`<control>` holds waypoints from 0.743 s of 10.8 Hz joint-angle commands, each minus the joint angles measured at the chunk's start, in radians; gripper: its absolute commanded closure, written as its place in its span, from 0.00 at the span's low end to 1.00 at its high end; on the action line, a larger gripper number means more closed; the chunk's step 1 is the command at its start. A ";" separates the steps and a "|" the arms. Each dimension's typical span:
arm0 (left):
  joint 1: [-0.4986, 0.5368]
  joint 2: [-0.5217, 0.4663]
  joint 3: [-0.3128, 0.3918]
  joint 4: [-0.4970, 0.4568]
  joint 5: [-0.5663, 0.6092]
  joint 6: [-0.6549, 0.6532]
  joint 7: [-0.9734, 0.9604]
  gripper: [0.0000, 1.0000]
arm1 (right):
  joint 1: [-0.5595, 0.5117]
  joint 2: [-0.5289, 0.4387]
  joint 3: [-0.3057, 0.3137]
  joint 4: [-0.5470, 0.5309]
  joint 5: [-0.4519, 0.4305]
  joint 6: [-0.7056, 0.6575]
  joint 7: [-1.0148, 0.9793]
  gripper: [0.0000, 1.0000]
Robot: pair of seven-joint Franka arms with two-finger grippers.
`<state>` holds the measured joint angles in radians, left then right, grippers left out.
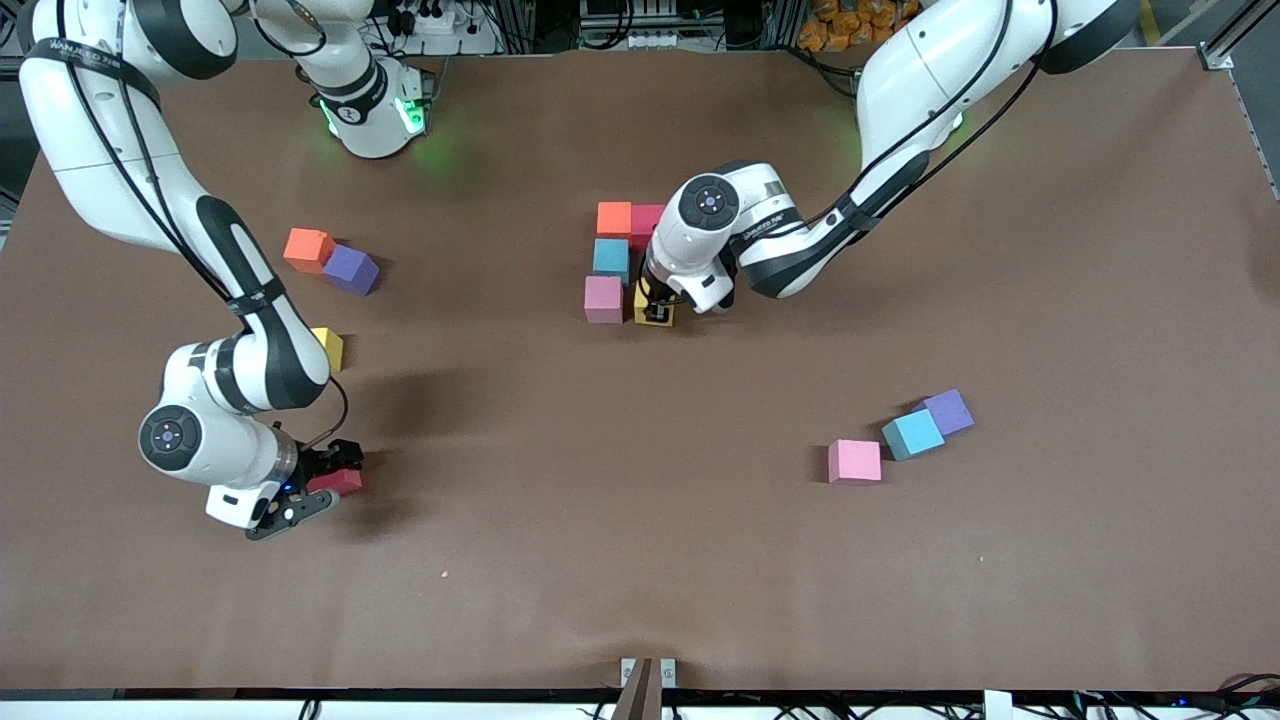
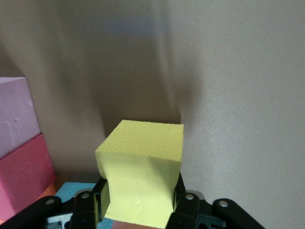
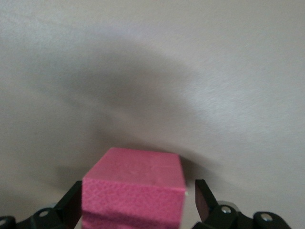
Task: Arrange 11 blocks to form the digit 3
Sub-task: 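Place the yellow cube beside lavender while the right gripper carries magenta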
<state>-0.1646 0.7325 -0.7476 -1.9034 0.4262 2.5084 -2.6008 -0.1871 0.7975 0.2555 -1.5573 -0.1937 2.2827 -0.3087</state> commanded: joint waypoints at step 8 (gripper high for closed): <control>-0.042 0.024 0.024 0.044 -0.078 0.001 -0.064 0.64 | 0.047 -0.026 0.002 -0.006 0.046 -0.008 -0.007 0.65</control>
<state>-0.1838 0.7435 -0.7308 -1.8817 0.3775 2.5088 -2.6527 -0.1649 0.7950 0.2596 -1.5671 -0.1673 2.2833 -0.3117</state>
